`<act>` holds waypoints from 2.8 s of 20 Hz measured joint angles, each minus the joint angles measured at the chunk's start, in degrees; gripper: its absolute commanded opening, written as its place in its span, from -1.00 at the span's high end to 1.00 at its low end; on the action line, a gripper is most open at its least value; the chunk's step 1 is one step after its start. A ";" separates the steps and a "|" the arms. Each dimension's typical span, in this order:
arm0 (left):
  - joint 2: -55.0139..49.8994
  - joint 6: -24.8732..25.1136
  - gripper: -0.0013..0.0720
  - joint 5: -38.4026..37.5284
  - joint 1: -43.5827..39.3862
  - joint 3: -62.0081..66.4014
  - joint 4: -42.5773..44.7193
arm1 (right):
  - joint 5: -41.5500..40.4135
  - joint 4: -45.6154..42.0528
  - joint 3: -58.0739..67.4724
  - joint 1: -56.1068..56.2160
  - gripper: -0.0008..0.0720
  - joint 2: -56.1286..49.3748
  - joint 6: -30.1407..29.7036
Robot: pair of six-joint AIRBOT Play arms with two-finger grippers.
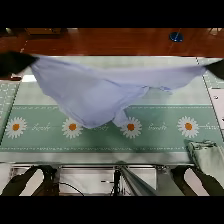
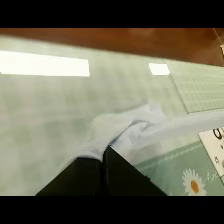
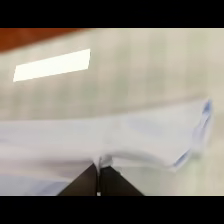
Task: Fold the shirts.
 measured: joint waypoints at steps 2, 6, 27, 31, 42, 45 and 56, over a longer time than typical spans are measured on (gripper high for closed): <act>2.95 -0.98 0.90 0.57 0.17 8.72 -0.37 | -0.50 0.24 6.56 0.00 0.91 3.41 1.79; 7.02 -3.98 0.90 3.45 0.33 25.75 0.00 | -4.83 -0.44 20.65 0.00 0.91 7.43 6.88; 18.25 -29.03 0.91 -36.30 0.13 47.23 34.62 | 37.73 -41.38 44.72 15.76 0.91 16.24 22.40; 17.35 -26.12 0.91 -34.49 0.26 29.29 34.60 | 36.35 -43.91 26.69 17.38 0.91 13.05 20.44; -14.43 -9.57 0.90 -5.22 -6.08 4.04 25.16 | 2.86 -36.79 11.39 17.94 0.91 -22.73 16.06; -24.44 -7.06 0.90 0.92 -9.77 5.62 24.26 | -5.75 -32.87 11.10 17.94 0.91 -29.88 15.47; -41.64 -2.01 0.90 26.97 -17.94 9.75 23.82 | -33.83 -27.17 10.97 17.42 0.91 -40.04 14.25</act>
